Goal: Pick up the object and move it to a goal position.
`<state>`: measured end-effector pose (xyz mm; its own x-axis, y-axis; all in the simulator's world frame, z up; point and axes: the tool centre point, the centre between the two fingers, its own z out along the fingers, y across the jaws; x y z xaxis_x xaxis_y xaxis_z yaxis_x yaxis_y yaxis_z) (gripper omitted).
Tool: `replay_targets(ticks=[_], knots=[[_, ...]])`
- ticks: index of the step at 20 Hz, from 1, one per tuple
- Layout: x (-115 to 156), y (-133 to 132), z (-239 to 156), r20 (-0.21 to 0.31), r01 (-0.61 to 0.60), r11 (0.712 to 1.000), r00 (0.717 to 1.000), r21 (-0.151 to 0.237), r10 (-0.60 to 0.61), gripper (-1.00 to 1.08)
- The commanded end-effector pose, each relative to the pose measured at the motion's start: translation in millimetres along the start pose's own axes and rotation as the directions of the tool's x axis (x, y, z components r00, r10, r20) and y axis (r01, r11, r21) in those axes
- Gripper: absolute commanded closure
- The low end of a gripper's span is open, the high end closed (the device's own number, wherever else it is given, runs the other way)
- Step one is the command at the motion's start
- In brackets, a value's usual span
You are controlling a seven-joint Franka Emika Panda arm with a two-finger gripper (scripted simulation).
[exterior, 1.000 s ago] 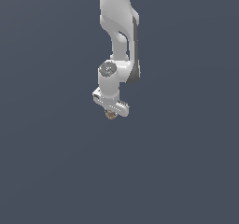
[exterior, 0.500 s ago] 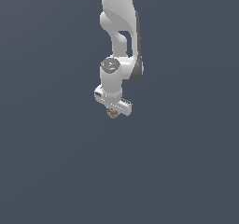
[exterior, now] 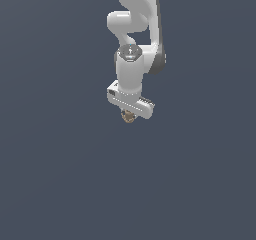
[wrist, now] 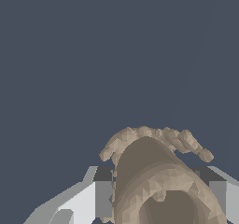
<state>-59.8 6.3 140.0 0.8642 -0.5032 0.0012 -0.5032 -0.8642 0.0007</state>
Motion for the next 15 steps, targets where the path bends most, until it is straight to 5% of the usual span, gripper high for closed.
replay_targets(ticks=[1,15], knots=[[-0.2,-12.6,-20.4,0.0,0.0,1.0,1.0,-0.001,0.0,1.08],[2.1,-45.7,-69.3,0.001,0.0,1.0,1.0,0.0,0.0,1.08]])
